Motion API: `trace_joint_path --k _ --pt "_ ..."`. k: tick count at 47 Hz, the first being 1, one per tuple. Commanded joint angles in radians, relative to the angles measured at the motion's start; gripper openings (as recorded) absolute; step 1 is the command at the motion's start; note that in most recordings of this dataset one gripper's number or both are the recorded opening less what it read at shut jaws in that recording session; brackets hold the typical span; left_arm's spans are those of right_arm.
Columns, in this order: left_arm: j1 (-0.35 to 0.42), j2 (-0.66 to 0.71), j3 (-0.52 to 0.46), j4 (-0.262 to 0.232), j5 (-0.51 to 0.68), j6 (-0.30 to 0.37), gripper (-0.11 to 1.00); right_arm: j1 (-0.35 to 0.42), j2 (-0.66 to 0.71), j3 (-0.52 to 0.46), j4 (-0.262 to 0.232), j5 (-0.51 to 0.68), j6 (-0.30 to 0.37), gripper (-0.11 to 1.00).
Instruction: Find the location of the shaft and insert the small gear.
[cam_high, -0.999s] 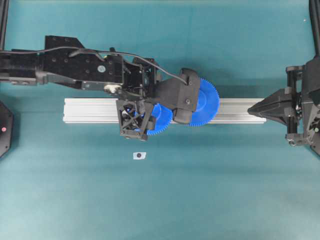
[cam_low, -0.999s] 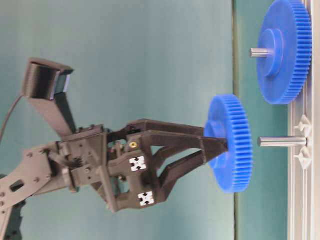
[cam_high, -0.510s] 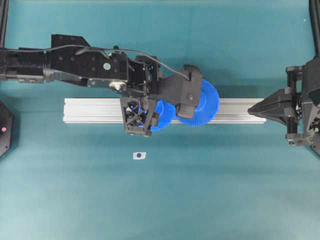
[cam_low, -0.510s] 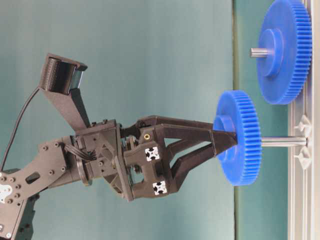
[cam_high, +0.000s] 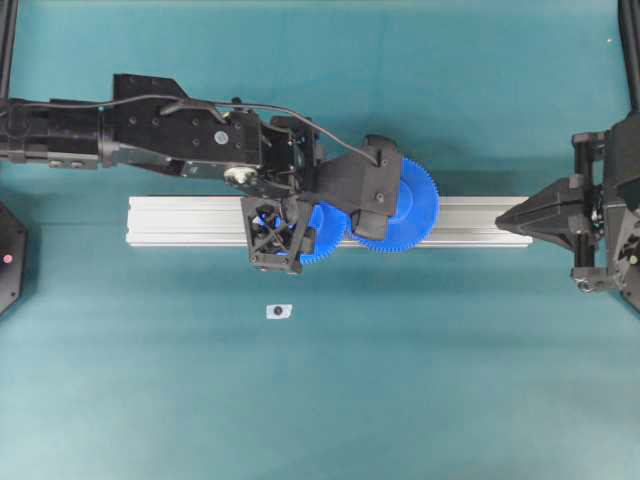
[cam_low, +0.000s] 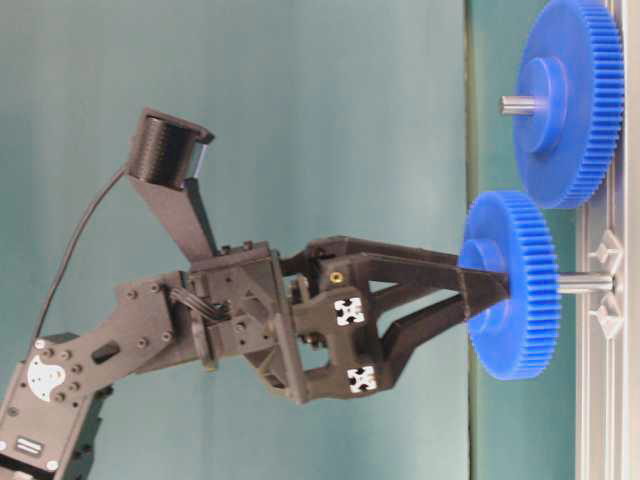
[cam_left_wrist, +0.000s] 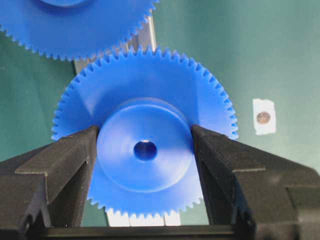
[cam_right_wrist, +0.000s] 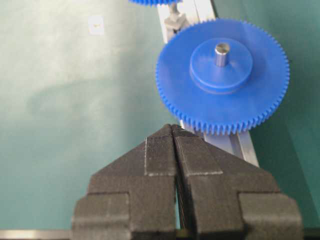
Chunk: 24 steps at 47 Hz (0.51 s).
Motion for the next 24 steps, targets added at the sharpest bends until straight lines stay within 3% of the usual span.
trace_joint_path --k 1,24 --pt "0.003 -0.017 -0.005 0.002 -0.02 0.0 0.64 -0.003 0.005 -0.009 0.003 -0.009 0.009 -0.02" --pt "0.04 -0.02 0.035 0.003 -0.035 0.0 0.64 -0.003 0.003 -0.008 0.003 -0.012 0.009 -0.02"
